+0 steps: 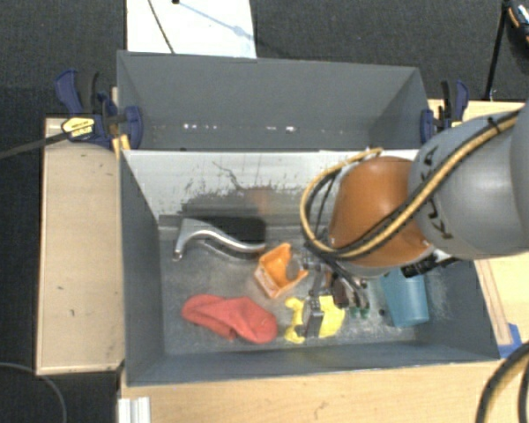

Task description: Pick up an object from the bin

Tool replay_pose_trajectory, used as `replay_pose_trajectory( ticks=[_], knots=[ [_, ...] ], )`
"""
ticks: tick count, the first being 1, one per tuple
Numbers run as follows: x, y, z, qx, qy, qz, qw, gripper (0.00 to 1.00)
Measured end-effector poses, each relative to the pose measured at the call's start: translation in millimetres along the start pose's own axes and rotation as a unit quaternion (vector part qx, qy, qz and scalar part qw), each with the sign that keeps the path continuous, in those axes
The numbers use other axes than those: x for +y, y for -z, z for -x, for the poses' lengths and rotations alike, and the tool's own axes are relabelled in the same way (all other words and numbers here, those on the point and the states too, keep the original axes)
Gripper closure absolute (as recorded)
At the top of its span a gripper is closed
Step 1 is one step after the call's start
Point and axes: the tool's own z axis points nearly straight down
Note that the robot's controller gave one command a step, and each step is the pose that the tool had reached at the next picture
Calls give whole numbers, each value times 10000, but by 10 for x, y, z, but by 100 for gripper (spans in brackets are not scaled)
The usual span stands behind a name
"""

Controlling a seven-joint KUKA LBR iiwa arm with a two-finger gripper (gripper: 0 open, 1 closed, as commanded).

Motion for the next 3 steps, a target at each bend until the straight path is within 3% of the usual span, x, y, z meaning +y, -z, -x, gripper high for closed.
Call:
replay_pose_trajectory(
  ticks=[1, 2, 3],
  knots=[
    [95, -37, 177, 33, 503, -6, 9987, 100],
    [127, -12, 194, 28, 523, -4, 9986, 100],
    [179, 394, 145, 84, 452, -11, 9989, 100]
  ],
)
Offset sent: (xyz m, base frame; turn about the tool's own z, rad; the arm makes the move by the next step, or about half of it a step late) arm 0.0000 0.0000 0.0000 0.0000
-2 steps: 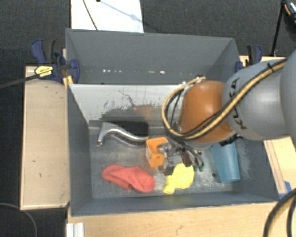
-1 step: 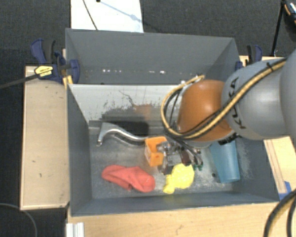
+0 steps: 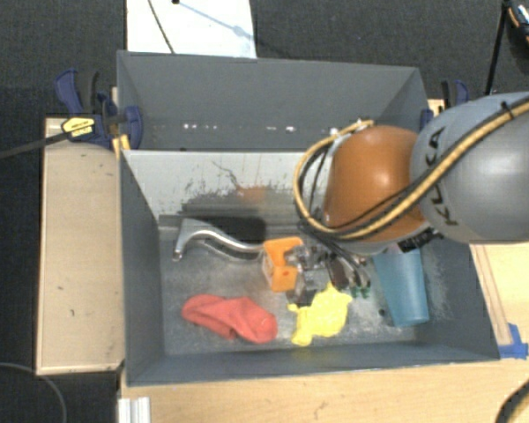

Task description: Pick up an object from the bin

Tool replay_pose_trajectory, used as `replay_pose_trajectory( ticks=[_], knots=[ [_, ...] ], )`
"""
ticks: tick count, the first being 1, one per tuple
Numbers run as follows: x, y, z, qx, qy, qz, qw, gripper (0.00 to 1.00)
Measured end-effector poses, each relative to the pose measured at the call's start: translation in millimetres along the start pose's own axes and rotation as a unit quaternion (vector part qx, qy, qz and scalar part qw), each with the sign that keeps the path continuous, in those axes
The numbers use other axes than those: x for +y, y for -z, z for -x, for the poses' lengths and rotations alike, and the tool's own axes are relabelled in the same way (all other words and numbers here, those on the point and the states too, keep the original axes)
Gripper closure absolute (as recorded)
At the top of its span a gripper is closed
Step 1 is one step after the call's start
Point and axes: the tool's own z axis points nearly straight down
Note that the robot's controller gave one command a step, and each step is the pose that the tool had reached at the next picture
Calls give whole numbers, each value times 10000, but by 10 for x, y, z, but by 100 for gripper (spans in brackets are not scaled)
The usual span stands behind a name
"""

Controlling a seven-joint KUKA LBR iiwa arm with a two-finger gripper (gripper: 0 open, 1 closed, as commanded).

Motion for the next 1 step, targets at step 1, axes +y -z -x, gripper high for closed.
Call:
replay_pose_trajectory(
  ticks=[1],
  knots=[
    [-274, 622, -48, -23, -160, 7, 9999, 100]
  ],
)
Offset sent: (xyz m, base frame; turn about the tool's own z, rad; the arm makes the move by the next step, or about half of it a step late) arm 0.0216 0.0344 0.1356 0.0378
